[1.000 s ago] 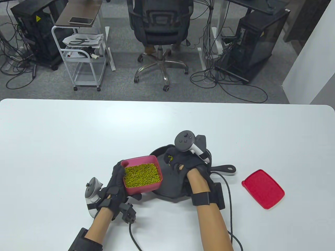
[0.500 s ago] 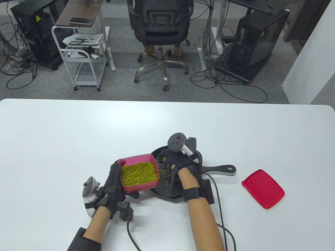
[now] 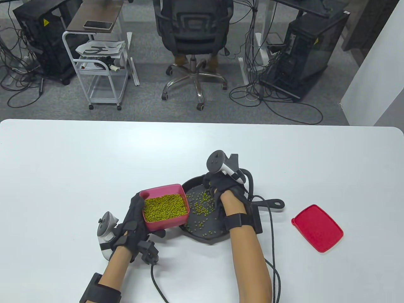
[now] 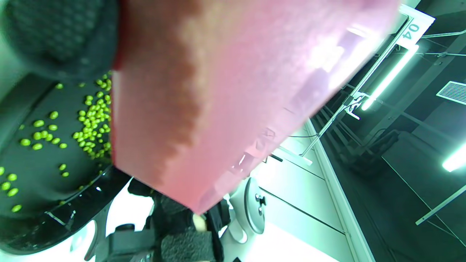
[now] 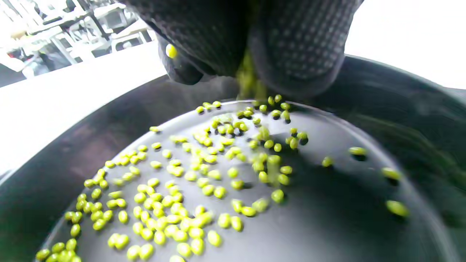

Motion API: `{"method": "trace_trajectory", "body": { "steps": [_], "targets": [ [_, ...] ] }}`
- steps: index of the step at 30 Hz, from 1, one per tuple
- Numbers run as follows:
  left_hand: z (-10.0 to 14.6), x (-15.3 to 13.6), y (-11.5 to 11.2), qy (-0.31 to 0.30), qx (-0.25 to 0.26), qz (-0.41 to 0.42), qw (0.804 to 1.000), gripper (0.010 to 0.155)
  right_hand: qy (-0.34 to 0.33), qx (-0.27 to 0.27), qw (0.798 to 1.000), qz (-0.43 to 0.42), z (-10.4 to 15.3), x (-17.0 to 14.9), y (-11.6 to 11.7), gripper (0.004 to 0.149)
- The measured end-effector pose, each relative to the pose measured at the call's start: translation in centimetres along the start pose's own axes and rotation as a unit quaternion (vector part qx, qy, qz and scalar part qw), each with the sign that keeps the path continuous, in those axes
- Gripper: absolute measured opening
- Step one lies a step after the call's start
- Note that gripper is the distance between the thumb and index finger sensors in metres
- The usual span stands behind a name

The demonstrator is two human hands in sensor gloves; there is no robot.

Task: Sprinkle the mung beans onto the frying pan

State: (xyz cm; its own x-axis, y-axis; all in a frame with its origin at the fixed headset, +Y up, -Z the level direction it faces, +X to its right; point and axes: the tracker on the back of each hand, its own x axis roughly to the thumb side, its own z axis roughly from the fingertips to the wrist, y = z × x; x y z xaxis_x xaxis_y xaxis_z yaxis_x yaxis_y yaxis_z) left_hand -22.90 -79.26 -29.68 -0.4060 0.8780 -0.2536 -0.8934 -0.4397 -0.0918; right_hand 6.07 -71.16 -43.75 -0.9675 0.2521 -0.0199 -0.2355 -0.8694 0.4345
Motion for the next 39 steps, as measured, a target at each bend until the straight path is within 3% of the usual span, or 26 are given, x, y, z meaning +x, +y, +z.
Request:
{"method": "trace_trajectory", "body": {
  "steps": [9, 18, 25, 31, 39],
  "targets": [
    [0.0, -0.1, 0.1, 0.002, -0.008, -0.007, 1.000, 0.080, -0.009, 0.106, 0.993, 0.055, 2.6, 0.0, 1.9, 0.037],
    [0.1, -0.1, 0.1, 0.001, -0.014, -0.008, 1.000, 0.080, -0.059, 0.102, 0.993, 0.013, 2.6, 3.3, 2.8, 0.044],
    [0.1, -0.1, 0.2, 0.002, -0.016, -0.005, 1.000, 0.080, -0.045, 0.111, 0.992, -0.029, 1.7, 2.6, 2.6, 0.054],
    [0.1, -0.1, 0.2, 0.003, -0.010, -0.005, 1.000, 0.081, -0.073, 0.084, 0.991, -0.080, 3.5, 1.5, 0.3, 0.055],
    [0.0, -0.2, -0.2, 0.003, -0.022, -0.022, 1.000, 0.080, -0.196, 0.015, 0.974, -0.116, 10.4, 4.4, -4.0, 0.054]
  ]
}}
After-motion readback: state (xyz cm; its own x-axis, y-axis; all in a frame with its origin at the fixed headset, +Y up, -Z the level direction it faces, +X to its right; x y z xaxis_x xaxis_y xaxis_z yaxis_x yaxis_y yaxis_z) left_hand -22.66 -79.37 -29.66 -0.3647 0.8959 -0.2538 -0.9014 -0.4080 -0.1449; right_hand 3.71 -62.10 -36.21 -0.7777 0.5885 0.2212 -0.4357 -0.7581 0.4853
